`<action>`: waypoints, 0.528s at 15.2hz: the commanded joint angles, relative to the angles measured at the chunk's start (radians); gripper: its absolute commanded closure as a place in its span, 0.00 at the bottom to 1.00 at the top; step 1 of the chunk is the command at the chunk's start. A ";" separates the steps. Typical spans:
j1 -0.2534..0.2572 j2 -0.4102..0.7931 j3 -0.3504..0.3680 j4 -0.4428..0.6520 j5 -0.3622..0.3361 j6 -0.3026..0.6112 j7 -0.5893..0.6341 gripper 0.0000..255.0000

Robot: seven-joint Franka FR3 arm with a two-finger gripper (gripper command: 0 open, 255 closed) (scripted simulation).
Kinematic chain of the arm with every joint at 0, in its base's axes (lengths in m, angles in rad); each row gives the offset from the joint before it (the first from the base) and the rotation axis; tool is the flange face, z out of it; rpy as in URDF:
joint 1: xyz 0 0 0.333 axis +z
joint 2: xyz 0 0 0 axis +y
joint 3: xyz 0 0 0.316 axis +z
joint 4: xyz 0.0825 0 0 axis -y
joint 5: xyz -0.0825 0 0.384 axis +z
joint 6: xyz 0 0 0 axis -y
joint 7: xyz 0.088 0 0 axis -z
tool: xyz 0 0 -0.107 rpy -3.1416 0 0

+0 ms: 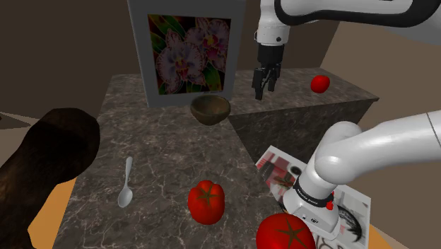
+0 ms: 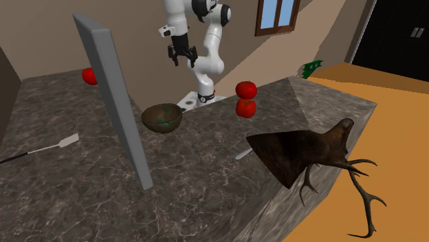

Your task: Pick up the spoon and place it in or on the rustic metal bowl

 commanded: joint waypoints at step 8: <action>0.030 0.067 0.136 -0.056 0.140 0.146 0.211 0.00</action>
